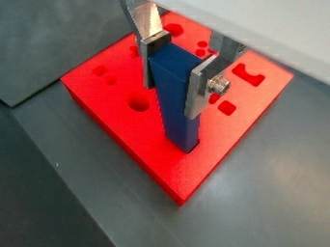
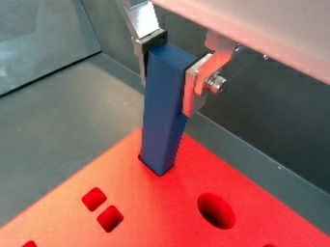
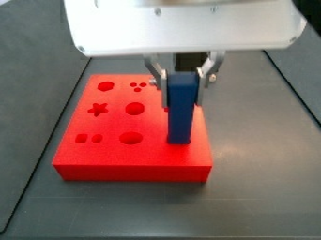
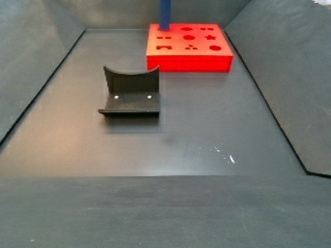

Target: Insert the rectangle object.

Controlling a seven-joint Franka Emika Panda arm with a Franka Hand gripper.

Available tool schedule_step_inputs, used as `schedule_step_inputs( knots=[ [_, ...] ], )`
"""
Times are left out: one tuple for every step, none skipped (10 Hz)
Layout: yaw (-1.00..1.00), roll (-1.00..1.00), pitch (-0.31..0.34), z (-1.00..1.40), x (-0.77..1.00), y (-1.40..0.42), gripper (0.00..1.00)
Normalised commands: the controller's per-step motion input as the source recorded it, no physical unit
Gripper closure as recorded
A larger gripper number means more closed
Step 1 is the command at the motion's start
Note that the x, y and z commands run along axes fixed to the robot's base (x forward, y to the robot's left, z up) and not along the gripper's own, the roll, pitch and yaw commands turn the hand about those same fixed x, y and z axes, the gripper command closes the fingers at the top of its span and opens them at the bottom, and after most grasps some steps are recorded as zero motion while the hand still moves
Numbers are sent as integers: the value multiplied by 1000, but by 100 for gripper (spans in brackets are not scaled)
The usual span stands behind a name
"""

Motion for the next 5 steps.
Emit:
schedule_step_inputs(
  knots=[
    [-57,-326,-67,-466,46,46,100],
    [-46,-43,-154,-634,-23,51,100],
    [-37,0,-137,-600,-46,20,100],
    [0,0,-101,-397,-3,0,100],
    [0,0,0,0,0,0,100]
  ],
)
